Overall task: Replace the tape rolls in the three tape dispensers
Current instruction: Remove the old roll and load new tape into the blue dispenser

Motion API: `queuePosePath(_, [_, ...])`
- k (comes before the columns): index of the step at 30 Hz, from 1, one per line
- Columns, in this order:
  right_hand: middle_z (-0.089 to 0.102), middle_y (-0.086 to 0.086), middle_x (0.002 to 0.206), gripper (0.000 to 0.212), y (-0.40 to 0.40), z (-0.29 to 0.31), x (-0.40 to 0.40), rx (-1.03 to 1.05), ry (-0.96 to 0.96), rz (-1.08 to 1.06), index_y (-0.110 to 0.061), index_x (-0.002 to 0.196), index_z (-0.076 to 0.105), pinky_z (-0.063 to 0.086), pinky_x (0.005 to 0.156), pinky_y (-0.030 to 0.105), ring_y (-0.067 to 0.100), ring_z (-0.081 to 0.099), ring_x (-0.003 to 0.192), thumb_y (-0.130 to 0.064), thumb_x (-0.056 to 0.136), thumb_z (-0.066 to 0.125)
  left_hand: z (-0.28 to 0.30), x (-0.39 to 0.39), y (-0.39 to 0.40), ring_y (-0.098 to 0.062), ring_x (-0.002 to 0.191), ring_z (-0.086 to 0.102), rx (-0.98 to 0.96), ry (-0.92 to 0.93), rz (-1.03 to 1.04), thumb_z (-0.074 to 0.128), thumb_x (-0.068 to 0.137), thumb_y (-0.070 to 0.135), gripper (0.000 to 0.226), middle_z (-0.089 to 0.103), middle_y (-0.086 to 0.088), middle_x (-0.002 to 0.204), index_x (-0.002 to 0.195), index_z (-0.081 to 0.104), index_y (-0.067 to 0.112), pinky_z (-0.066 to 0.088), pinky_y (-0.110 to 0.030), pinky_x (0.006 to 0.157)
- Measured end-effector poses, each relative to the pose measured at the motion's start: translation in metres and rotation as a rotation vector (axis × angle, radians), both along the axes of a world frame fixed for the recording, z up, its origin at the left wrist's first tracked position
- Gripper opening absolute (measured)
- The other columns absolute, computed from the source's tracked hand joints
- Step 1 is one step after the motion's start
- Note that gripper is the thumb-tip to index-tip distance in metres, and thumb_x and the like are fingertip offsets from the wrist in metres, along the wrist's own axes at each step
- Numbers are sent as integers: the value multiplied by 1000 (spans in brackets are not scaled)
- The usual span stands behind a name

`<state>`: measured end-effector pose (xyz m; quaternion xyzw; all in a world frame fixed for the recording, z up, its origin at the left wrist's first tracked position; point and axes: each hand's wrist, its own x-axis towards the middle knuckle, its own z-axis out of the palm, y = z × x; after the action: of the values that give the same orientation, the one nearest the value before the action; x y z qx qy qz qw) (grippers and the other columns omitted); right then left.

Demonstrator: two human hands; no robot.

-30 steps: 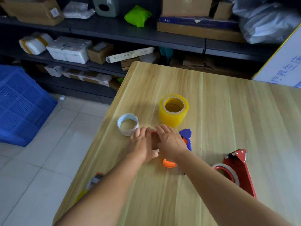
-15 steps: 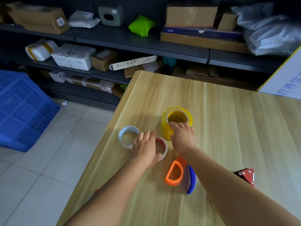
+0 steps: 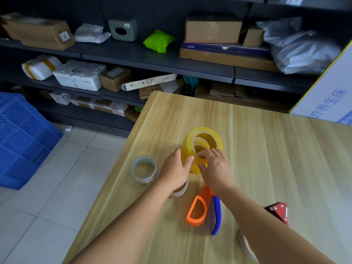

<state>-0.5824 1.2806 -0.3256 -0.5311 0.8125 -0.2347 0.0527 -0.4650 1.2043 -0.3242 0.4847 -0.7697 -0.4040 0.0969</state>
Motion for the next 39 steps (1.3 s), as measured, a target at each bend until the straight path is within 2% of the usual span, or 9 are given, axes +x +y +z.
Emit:
queuePosePath(6, [67,4,89,25,25,17,7,-106,60,39,-11,93,67,47,82,38,31,58,93,-7,69,75,22,-9,13,-18,94,63,46,249,208,60,89,38,30,67,2,99,108,60,15,42,-25,74])
queuePosePath(14, [53,10,111,48,49,37,18,-293,-81,-82,-6,110,57,44,87,40,30,47,101,-9,66,76,33,4,36,-10,97,59,64,375,151,67,85,14,35,60,11,103,110,49,31,44,-16,77])
queuePosePath(20, [36,11,139,77,64,45,11,-153,-142,-128,-10,141,36,29,104,34,29,32,123,-2,70,63,34,24,48,-14,107,60,9,282,-31,62,86,6,52,60,2,124,133,47,24,48,-33,96])
queuePosePath(23, [54,3,126,66,73,44,8,-41,-267,-72,-17,133,49,31,82,16,23,48,115,-5,70,65,33,30,57,-15,109,60,22,245,-122,61,86,8,54,59,2,124,134,46,28,46,-38,98])
queuePosePath(25, [57,-5,107,56,82,43,9,-39,-313,-102,-22,121,55,32,72,18,19,55,101,-10,69,69,33,35,62,-15,113,57,65,245,-164,58,88,7,55,56,4,130,136,42,29,45,-39,101])
queuePosePath(29, [55,-8,96,50,99,39,17,-100,-334,-151,-23,112,56,33,70,21,14,54,90,-14,67,74,44,38,66,-14,126,47,243,313,-267,58,85,19,65,44,10,142,144,33,29,40,-37,106])
queuePosePath(32, [54,-8,94,48,108,39,21,-148,-336,-149,-22,111,57,33,69,21,14,53,87,-13,67,75,54,34,68,-5,108,52,217,286,-292,68,78,41,62,54,12,123,135,46,33,42,-24,95])
queuePosePath(36, [52,-10,94,47,116,41,24,-172,-303,-148,-20,112,57,35,71,24,17,53,93,-14,68,75,58,32,76,1,80,49,130,301,-305,73,80,28,50,53,16,107,127,55,33,40,-15,70])
queuePosePath(39, [53,-9,94,47,119,40,29,-174,-296,-169,-20,111,57,36,70,26,20,54,94,-15,68,74,61,34,81,4,89,49,20,299,-294,74,79,25,48,51,18,107,124,59,34,35,-7,72])
